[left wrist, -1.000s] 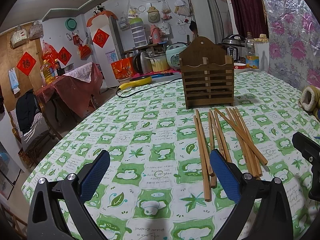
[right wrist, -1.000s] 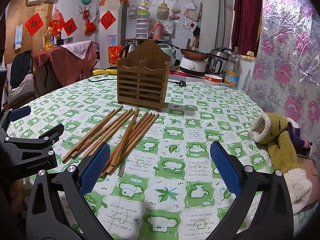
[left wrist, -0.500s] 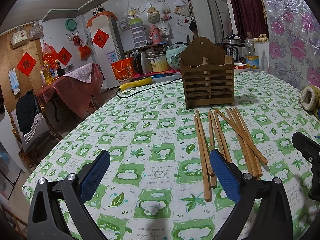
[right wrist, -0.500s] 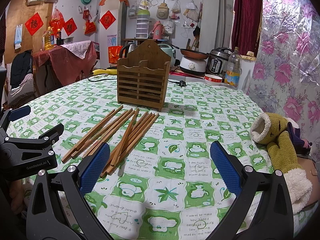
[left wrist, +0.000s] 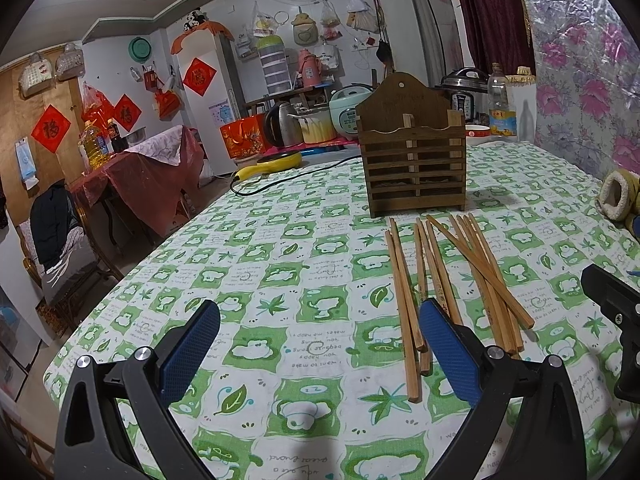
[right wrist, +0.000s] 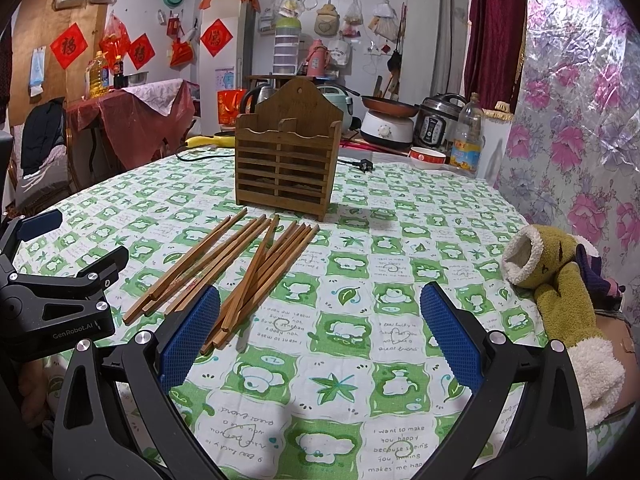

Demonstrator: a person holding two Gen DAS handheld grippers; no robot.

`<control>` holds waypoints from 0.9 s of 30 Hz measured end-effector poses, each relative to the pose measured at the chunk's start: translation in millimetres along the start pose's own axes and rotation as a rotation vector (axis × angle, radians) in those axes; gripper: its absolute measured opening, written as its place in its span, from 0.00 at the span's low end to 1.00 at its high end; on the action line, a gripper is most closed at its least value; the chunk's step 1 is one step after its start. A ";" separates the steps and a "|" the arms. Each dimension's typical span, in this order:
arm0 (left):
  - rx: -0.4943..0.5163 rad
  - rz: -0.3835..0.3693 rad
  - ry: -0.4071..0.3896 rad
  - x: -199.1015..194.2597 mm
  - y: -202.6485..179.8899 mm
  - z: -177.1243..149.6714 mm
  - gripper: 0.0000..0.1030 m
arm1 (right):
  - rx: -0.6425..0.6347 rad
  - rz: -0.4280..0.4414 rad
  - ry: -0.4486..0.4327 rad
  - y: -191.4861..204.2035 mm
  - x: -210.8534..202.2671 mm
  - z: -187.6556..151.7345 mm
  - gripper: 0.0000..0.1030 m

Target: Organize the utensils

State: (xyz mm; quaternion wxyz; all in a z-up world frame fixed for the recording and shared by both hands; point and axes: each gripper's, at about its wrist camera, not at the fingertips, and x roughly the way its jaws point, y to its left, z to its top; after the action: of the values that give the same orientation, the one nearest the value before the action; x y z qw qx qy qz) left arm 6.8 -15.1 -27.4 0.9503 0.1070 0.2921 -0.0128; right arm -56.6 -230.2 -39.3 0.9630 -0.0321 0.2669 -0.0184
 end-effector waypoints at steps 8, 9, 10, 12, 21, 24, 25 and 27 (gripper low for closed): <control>0.001 0.001 -0.002 0.1 -0.2 0.0 0.95 | -0.002 -0.001 0.000 0.1 0.4 0.0 0.94; 0.001 0.001 -0.001 -0.1 -0.4 -0.1 0.95 | -0.002 -0.001 0.000 0.1 0.5 0.0 0.94; 0.000 0.001 -0.001 -0.2 -0.5 -0.1 0.95 | -0.002 -0.001 0.000 0.1 0.6 0.1 0.94; 0.006 -0.008 0.006 1.3 0.0 0.4 0.95 | -0.001 0.000 0.001 -0.2 0.3 0.2 0.94; -0.025 -0.193 0.154 25.2 22.8 0.0 0.95 | 0.037 0.017 0.008 -6.1 2.1 -1.2 0.94; -0.005 -0.249 0.155 18.9 29.0 -3.0 0.95 | 0.081 0.033 0.023 -14.7 3.9 -1.9 0.94; 0.007 -0.265 0.154 16.1 28.3 -3.8 0.95 | 0.093 0.039 0.028 -19.1 5.9 -1.6 0.94; 0.050 -0.313 0.158 10.8 22.4 -7.2 0.95 | 0.121 0.057 0.037 -23.5 7.7 -0.6 0.94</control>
State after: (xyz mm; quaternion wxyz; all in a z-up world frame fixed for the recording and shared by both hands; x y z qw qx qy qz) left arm 13.7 8.8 -34.8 0.9080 0.0843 0.3784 -0.1592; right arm -50.8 -254.1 -42.1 0.9582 0.0342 0.2840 -0.0075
